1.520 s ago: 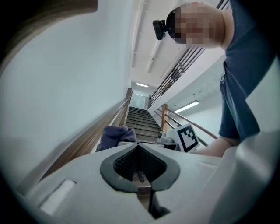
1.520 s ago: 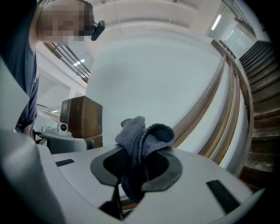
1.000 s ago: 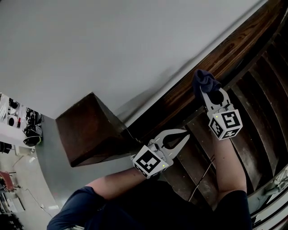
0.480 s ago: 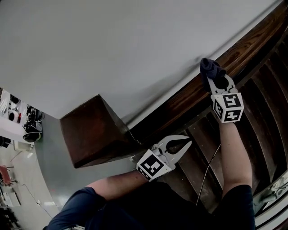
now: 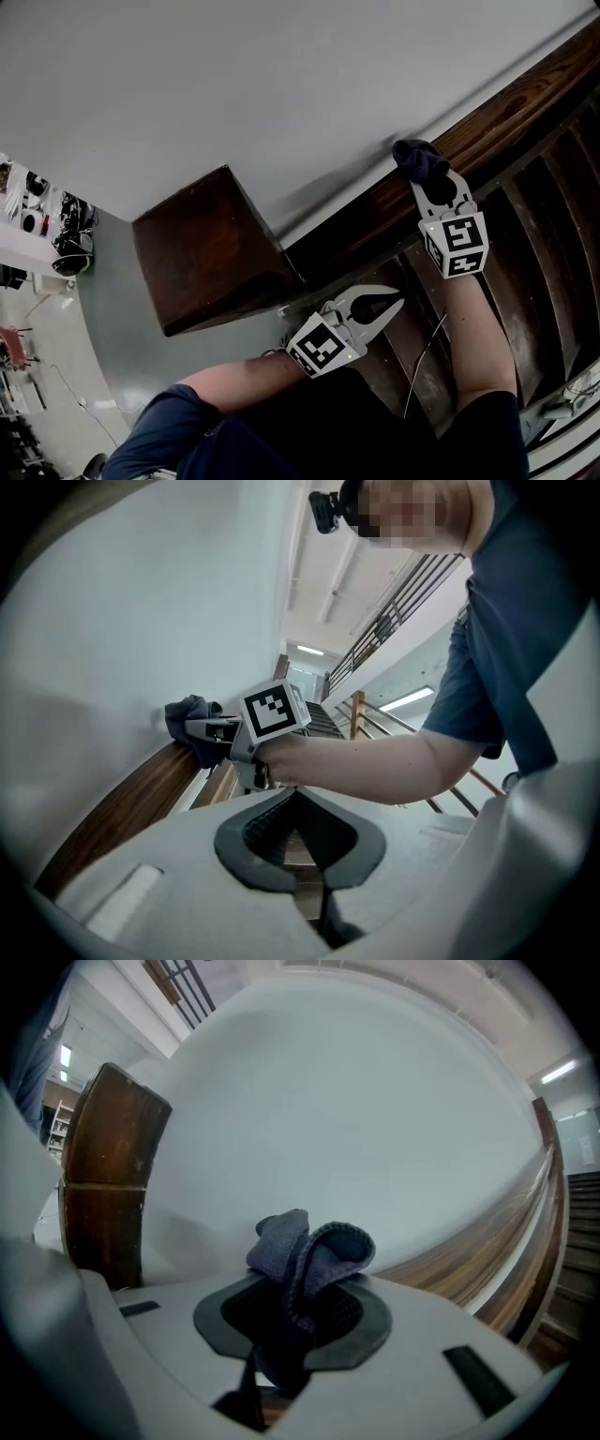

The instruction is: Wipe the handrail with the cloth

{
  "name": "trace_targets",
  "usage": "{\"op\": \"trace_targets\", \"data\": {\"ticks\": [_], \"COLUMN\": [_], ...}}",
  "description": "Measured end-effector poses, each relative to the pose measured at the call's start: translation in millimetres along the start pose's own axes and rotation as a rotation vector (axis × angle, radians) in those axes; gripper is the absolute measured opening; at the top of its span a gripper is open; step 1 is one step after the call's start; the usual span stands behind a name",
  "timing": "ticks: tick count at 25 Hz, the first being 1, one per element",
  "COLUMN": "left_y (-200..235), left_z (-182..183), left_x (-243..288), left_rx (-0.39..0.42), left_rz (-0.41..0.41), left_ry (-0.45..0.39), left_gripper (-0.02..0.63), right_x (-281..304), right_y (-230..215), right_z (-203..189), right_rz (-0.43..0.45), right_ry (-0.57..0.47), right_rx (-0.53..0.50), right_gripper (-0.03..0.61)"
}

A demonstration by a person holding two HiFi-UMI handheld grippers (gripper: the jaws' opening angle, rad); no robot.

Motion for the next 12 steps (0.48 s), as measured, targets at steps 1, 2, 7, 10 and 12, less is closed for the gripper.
{"op": "trace_targets", "data": {"ticks": [1,2,7,10,12], "left_y": [-2,-3,-14,-23,-28], "left_z": [-3,-5,-17,-19,-19], "left_x": [-3,-7,-27,-38,-46], "left_rx": [-0.003,-0.007,-0.02,-0.02,-0.018], "left_rz": [0.004,0.007,0.034,0.045,0.057], "left_ry": [0.003,0.005,0.02,0.024,0.025], "left_gripper": [0.003,0.003,0.003,0.003,0.003], "right_x": [-1,-3,-10,-16,-19], "right_y": [9,18,68,92,106], "right_z": [-2,-4,-16,-23,-27], "right_rz": [0.013,0.027,0.105,0.141,0.167], "right_ry": [0.003,0.006,0.023,0.032,0.036], "right_rx": [0.0,0.0,0.012,0.023,0.034], "right_gripper": [0.097,0.097,0.097,0.097,0.097]}}
Point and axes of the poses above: the fingertips, and each gripper's own axes: x forward along the fingers, y to its left, z out of its top, the point moved 5 cm from there along -x, backward along the fingers, and after that the axes turned 15 degrees about -z, right-handed, at the moved point
